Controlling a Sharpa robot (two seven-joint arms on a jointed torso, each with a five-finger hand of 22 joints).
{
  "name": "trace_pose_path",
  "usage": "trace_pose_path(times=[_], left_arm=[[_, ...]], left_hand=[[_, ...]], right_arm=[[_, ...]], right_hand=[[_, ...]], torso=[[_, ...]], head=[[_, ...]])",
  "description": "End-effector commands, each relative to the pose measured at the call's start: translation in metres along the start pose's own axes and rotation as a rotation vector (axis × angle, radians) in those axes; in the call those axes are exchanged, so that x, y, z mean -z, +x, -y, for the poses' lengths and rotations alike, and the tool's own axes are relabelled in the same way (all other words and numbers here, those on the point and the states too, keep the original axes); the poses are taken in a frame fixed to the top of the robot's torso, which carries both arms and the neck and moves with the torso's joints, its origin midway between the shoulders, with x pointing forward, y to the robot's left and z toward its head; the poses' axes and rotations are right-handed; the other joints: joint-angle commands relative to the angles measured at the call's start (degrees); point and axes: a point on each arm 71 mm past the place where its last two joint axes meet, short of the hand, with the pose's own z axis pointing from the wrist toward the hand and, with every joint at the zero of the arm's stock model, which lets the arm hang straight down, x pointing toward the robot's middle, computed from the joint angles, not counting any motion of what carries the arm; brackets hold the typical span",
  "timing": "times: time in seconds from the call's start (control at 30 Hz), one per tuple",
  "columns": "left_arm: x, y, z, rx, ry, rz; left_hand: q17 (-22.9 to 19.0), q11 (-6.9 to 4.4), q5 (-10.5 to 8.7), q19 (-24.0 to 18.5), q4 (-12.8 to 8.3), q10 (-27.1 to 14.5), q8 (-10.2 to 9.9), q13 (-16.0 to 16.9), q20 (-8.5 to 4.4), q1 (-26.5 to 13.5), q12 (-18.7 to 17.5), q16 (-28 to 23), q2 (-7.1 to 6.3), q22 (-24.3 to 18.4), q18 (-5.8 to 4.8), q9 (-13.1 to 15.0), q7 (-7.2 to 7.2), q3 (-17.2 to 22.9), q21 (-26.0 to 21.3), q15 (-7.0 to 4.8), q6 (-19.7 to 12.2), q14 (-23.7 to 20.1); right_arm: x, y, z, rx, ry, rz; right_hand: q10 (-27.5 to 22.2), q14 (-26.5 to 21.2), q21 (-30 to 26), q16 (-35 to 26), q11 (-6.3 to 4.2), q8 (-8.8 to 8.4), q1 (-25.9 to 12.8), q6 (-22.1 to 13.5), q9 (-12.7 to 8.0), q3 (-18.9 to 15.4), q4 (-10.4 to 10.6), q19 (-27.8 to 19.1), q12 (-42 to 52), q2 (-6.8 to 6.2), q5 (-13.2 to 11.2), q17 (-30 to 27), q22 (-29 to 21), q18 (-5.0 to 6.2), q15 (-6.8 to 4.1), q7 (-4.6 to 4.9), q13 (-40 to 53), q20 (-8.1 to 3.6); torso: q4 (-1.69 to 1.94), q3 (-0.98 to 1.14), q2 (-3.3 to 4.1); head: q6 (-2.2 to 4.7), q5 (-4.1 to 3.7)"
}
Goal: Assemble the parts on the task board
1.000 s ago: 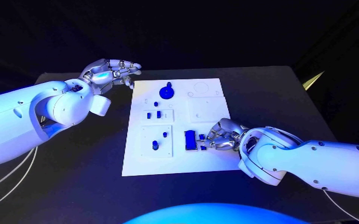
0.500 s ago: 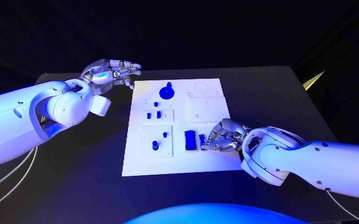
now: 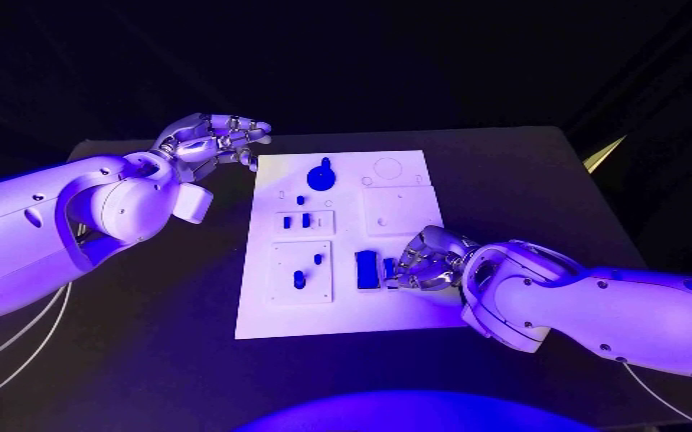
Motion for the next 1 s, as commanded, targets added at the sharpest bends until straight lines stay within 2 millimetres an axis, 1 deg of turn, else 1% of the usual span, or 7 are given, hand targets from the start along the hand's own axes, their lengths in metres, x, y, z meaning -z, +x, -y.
trace_pose_path(times=[0.03, 0.47, 0.67, 0.87, 0.93, 0.97, 1.0], left_arm=[[0.0, 0.002, 0.001, 0.008, 0.005, -0.016], [0.0, 0.001, 0.001, 0.007, 0.005, -0.011], [0.0, 0.001, 0.0, 0.01, 0.006, -0.01], [0.0, 0.0, -0.003, 0.021, 0.024, 0.017], [-0.001, -0.001, -0.004, 0.026, 0.042, 0.037], [-0.001, -0.002, -0.004, 0.028, 0.052, 0.046], [-0.002, -0.002, -0.004, 0.03, 0.063, 0.056]], left_hand=[[-0.1, 0.07, -0.11, 0.3, 0.4, -0.5, -0.1, -0.1, -0.04, -0.2, 0.2, -0.2, 0.46, -0.1, 0.8, -0.1, -0.09, -0.1, -0.3, 0.26, -0.4, 0.0], [-0.1, 0.07, -0.1, 0.4, 0.4, -0.5, -0.1, -0.1, -0.03, -0.2, 0.3, -0.1, 0.52, -0.1, 0.8, -0.1, -0.09, -0.1, -0.4, 0.26, -0.4, 0.0], [-0.1, 0.07, -0.1, 0.4, 0.5, -0.5, -0.1, -0.1, -0.03, -0.2, 0.3, -0.1, 0.58, -0.1, 0.8, -0.1, -0.09, -0.1, -0.4, 0.26, -0.4, 0.0], [-0.1, 0.08, -0.11, 0.4, 0.5, -0.6, -0.1, -0.1, -0.02, -0.3, 0.3, -0.1, 0.56, -0.2, 0.8, -0.1, -0.09, -0.2, -0.4, 0.27, -0.4, 0.0], [-0.1, 0.03, -0.13, 0.3, 0.6, -0.4, -0.1, -0.1, 0.0, -0.3, 0.4, -0.2, 0.42, -0.2, 0.79, -0.1, -0.17, -0.3, -0.5, 0.28, -0.4, -0.2], [-0.2, -0.02, -0.14, 0.2, 0.7, -0.3, -0.1, -0.1, 0.01, -0.4, 0.5, -0.3, 0.37, -0.3, 0.79, -0.1, -0.21, -0.3, -0.6, 0.26, -0.4, -0.3], [-0.2, -0.03, -0.15, 0.2, 0.7, -0.2, -0.1, -0.1, 0.01, -0.4, 0.5, -0.3, 0.3, -0.3, 0.79, -0.1, -0.23, -0.4, -0.7, 0.26, -0.4, -0.4]], right_arm=[[0.0, 0.001, 0.003, 0.029, -0.004, 0.0], [0.012, -0.01, 0.002, -0.02, -0.048, 0.022], [0.011, -0.027, -0.003, -0.099, -0.114, 0.089], [-0.006, -0.06, 0.0, -0.256, -0.241, 0.198], [-0.016, -0.072, 0.003, -0.315, -0.271, 0.229], [-0.021, -0.078, 0.005, -0.34, -0.282, 0.24], [-0.026, -0.083, 0.006, -0.363, -0.292, 0.251]], right_hand=[[3.9, 5.1, 0.3, 0.0, -0.22, -0.22, 0.3, -0.4, -0.2, -0.1, -0.2, 6.0, 0.2, 0.24, -0.2, 11.2, 15.1, -0.39, -0.35, 0.17, 12.4, -0.08], [3.6, 5.1, 0.3, -0.1, -0.05, -0.49, -1.9, -0.4, -0.4, -6.1, 3.3, 6.0, -0.3, -0.89, 0.3, 11.0, 15.1, -0.39, -0.2, 0.32, 12.1, 0.08], [2.8, 4.8, 0.3, -0.6, 0.66, -1.83, -2.3, -2.8, -0.8, -13.3, 5.0, 6.0, -2.2, 1.17, 2.2, 9.9, 15.1, -0.39, 0.37, 1.16, 11.3, 0.51], [1.5, 4.3, -4.1, -1.5, 2.03, -4.74, 2.0, -6.1, -1.9, -14.3, 4.5, 4.8, -4.6, 4.03, 3.9, 7.9, 13.8, 0.49, 1.48, 2.68, 10.2, 1.46], [-1.7, 3.4, -11.9, -3.4, 2.54, -5.87, 6.1, -7.1, -2.2, -13.1, 3.3, 2.5, -10.7, 5.3, 3.2, 4.2, 11.6, 1.99, 1.93, 3.33, 7.2, 1.9], [-1.7, 3.4, -11.9, -3.4, 2.54, -5.87, 6.1, -7.1, -2.2, -13.1, 3.3, 2.5, -10.7, 5.3, 3.2, 4.2, 11.6, 1.99, 1.93, 3.33, 7.2, 1.9], [-4.6, 2.5, -18.6, -5.0, 2.81, -6.36, 7.7, -7.5, -2.4, -12.6, 2.9, 0.4, -15.8, 5.44, 3.3, 1.2, 9.6, 3.22, 2.13, 3.62, 4.6, 2.14]], torso=[[-0.04, -0.06, -0.04], [-0.2, -0.11, -0.16], [-0.2, -0.21, -0.33], [-0.5, -0.8, -1.25], [-0.65, -1.02, -1.71], [-0.71, -1.14, -1.92], [-0.78, -1.22, -2.14]], head=[[0.04, 0.08], [0.84, -0.05], [1.61, -0.27], [2.99, -0.32], [3.52, -0.3], [3.71, -0.25], [4.57, -0.19]])
